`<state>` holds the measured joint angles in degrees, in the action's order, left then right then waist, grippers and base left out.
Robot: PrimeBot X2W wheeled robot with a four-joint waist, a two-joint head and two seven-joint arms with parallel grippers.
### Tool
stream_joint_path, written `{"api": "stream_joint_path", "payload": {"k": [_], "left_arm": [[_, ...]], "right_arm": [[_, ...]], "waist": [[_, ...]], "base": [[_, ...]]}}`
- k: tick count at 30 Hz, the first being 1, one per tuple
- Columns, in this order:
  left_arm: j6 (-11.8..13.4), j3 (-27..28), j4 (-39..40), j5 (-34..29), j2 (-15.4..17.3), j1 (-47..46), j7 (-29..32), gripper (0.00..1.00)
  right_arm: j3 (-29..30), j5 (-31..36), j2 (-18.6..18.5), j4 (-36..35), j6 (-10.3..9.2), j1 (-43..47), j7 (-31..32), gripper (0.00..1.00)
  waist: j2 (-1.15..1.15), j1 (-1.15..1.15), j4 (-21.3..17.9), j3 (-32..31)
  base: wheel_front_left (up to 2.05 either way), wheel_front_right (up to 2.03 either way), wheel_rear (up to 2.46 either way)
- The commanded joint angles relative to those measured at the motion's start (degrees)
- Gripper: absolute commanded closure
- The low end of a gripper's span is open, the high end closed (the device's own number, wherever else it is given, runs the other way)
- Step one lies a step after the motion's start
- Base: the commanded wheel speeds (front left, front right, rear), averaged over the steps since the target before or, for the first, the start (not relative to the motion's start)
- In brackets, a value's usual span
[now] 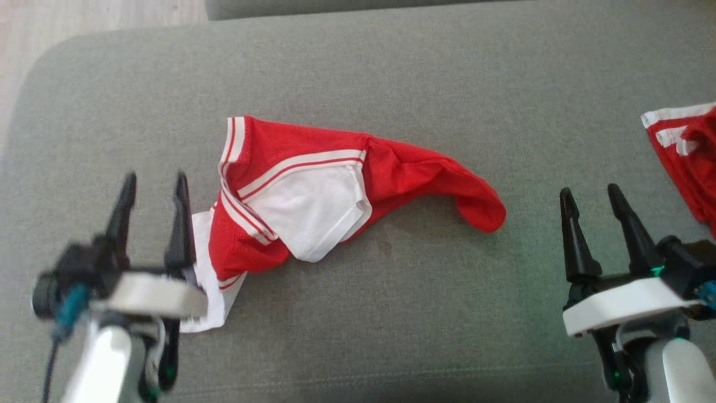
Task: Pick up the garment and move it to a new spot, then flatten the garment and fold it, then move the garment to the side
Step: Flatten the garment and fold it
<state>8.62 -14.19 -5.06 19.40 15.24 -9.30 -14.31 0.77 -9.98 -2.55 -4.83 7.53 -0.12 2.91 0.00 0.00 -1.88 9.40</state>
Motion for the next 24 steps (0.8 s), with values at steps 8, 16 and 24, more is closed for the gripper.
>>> {"api": "stream_joint_path", "payload": {"k": [8, 16, 24], "left_arm": [[1.3, 3.0, 7.2, -3.3, -0.9, 8.0, -0.7, 0.00], [0.5, 3.2, 7.3, -4.4, -1.9, 9.6, -0.7, 0.00], [-0.2, 3.5, 7.4, -5.2, -2.7, 9.5, -0.7, 0.00]], "right_arm": [[-1.4, 0.5, -0.3, -2.5, -0.04, 1.7, 1.2, 0.00], [-1.8, 0.3, -0.3, -2.4, -0.04, 2.2, 1.7, 0.00], [-1.8, 0.2, -0.3, -2.4, -0.04, 2.4, 1.7, 0.00]], "waist": [[0.00, 0.00, 1.2, -2.5], [0.00, 0.00, 1.4, -3.0], [0.00, 0.00, 1.3, -2.9]], "base": [[0.00, 0.00, 0.00], [0.00, 0.00, 0.00], [0.00, 0.00, 0.00]]}}
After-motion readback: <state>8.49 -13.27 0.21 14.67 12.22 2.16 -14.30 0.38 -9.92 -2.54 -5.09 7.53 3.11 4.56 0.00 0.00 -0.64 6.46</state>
